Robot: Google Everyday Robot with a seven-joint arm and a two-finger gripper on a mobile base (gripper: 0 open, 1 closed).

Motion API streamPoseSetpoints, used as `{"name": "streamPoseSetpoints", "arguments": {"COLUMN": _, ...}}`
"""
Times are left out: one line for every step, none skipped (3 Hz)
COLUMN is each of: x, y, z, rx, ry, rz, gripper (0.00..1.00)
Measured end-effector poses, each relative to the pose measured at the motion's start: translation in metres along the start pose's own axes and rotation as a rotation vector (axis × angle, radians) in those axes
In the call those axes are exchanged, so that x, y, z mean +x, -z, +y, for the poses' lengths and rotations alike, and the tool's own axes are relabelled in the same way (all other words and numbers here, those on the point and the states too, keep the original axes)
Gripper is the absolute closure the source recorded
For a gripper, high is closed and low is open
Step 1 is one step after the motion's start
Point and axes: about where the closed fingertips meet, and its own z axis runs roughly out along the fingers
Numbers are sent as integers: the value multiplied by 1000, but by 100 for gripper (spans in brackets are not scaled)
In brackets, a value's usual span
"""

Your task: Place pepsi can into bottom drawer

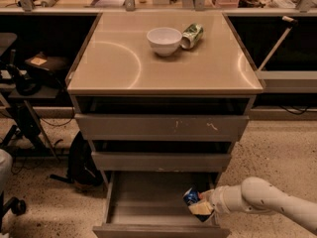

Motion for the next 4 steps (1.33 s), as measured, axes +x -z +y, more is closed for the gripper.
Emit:
{"name": "streamPoseSetpoints", "arguments": {"x": -1, "y": -33, "z": -50, "rx": 9, "ry": -60, "rz": -117, "gripper": 100}}
{"name": "streamPoseSetpoints", "arguments": {"x": -2, "y": -38, "z": -77, "rx": 41, "ry": -85, "rz": -146, "gripper": 100}}
{"name": "streamPoseSetpoints", "arguments": {"x": 10, "y": -56, "z": -81, "rx": 67, "ry": -83, "rz": -101, "gripper": 100}}
{"name": "streamPoseSetpoints", "arguments": {"x": 44, "y": -98, "z": -100, "rx": 61, "ry": -98, "rz": -41, "gripper": 100}}
